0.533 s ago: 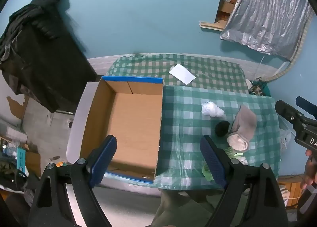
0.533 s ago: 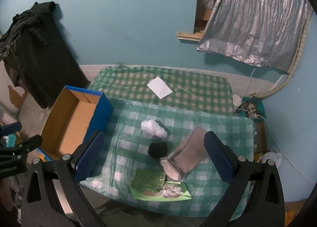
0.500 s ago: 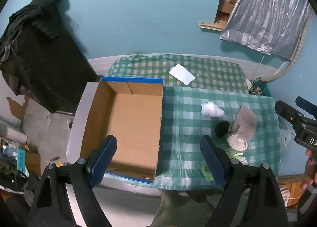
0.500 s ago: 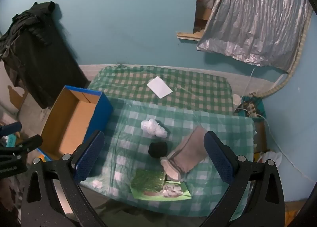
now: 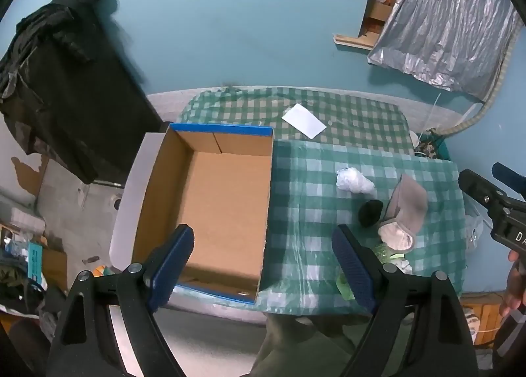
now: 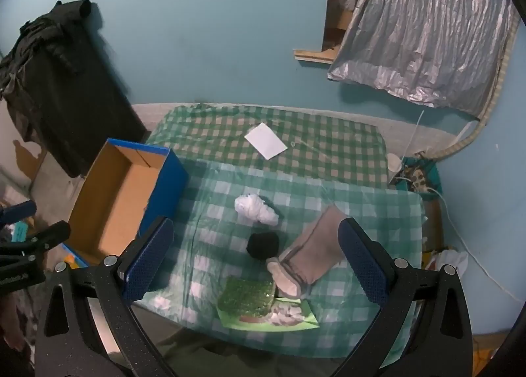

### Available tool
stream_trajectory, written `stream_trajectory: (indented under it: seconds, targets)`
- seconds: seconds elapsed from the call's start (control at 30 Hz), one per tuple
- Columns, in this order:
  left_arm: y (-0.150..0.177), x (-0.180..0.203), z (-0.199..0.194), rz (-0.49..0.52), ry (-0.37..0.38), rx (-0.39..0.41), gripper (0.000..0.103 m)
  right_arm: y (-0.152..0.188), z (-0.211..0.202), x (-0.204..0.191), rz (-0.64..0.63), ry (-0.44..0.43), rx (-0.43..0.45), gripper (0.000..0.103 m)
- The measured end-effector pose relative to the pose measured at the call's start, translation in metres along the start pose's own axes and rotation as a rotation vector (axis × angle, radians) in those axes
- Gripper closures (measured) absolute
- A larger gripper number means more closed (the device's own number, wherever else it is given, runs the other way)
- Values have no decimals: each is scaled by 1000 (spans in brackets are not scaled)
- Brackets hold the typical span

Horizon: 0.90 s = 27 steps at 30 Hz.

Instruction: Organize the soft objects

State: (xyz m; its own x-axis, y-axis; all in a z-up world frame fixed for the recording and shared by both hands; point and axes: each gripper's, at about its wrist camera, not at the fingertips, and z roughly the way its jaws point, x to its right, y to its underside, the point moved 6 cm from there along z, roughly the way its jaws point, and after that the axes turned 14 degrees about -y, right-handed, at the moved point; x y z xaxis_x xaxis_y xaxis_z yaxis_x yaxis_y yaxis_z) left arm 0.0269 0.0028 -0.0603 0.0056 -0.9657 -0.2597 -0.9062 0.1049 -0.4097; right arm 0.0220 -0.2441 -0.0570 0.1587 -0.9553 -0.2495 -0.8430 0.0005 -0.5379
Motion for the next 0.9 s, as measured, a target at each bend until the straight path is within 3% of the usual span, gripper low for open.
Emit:
stream_trajectory:
  seconds: [0.9]
  targets:
    - [-1,23,5,53,11,-14,16,0,-1,17,39,16,-23,2]
